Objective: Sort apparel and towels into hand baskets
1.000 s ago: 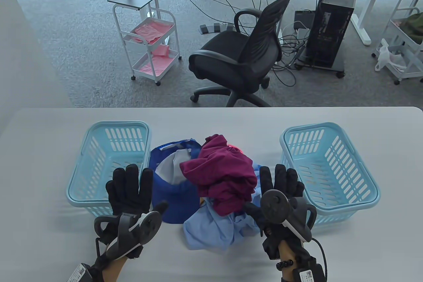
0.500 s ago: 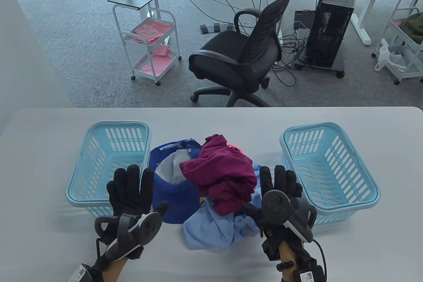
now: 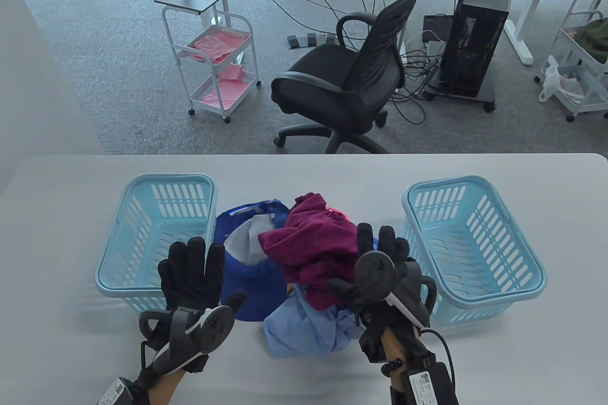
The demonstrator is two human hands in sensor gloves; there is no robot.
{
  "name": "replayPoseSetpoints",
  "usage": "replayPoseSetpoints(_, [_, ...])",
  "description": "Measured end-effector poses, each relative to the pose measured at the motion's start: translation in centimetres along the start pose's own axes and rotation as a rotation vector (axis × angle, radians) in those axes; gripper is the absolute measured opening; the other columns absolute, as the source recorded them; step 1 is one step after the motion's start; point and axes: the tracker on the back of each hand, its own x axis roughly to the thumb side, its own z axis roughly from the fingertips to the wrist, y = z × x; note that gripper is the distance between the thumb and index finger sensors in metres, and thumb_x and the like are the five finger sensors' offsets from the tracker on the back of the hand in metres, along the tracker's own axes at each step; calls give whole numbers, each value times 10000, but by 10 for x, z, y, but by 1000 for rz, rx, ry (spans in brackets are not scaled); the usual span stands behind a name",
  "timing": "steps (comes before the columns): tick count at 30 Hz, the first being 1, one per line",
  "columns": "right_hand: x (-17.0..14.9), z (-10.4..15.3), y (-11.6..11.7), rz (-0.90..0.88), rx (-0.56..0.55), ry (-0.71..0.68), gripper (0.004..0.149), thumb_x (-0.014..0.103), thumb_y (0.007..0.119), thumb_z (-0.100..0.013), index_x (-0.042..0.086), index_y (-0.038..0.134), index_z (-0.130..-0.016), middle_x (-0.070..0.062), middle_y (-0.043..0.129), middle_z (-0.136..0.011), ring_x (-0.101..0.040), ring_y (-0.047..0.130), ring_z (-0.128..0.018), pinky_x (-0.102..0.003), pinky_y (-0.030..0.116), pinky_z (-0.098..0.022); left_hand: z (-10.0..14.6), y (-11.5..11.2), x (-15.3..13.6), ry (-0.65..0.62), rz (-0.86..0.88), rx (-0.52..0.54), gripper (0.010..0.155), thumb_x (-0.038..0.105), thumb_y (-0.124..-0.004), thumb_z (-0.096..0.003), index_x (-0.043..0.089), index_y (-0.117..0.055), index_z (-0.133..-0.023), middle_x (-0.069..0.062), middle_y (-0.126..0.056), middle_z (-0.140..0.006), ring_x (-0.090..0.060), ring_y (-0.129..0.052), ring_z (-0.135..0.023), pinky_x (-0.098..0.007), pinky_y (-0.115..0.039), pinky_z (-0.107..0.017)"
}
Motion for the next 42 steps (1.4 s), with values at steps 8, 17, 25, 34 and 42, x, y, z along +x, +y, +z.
replayPoseSetpoints(8, [58,-43,9,102,239,14,1178,644,821,-267,189,61,-1045,-365,89,-1063,-747,286,-909,-871,444,-606,-1,1,0,-10,31,-11,944,641,-618,-469,148,-162,-1132,-308,-247,-1181,-652,-369,-1053,-732,-402,-727])
replayPoseSetpoints(17, [67,-78,76,324,479,111,1316,618,851,-223,99,-116,-951,-408,-14,-1000,-765,179,-872,-885,375,-593,0,2,1,-6,38,-7,943,642,-617,-469,143,-173,-1134,-308,-259,-1180,-651,-379,-1053,-730,-408,-729])
replayPoseSetpoints(25, [42,-93,110,280,507,178,1270,576,895,-247,92,-21,-982,-380,194,-1047,-710,370,-925,-847,475,-617,-2,1,0,-3,36,-11,945,640,-619,-469,134,-176,-1134,-313,-259,-1178,-653,-381,-1051,-732,-410,-726])
replayPoseSetpoints(34, [24,-92,115,224,389,161,1104,529,901,-291,139,180,-1031,-270,493,-1039,-601,664,-884,-758,651,-595,1,2,2,11,54,-24,941,638,-618,-472,129,-186,-1135,-315,-271,-1178,-653,-391,-1049,-733,-418,-724])
replayPoseSetpoints(42, [11,-83,108,109,294,167,906,428,884,-337,185,343,-1023,-222,660,-976,-544,813,-803,-695,776,-534,-1,3,1,20,73,-38,940,637,-618,-473,124,-193,-1136,-314,-285,-1177,-654,-400,-1047,-732,-426,-722])
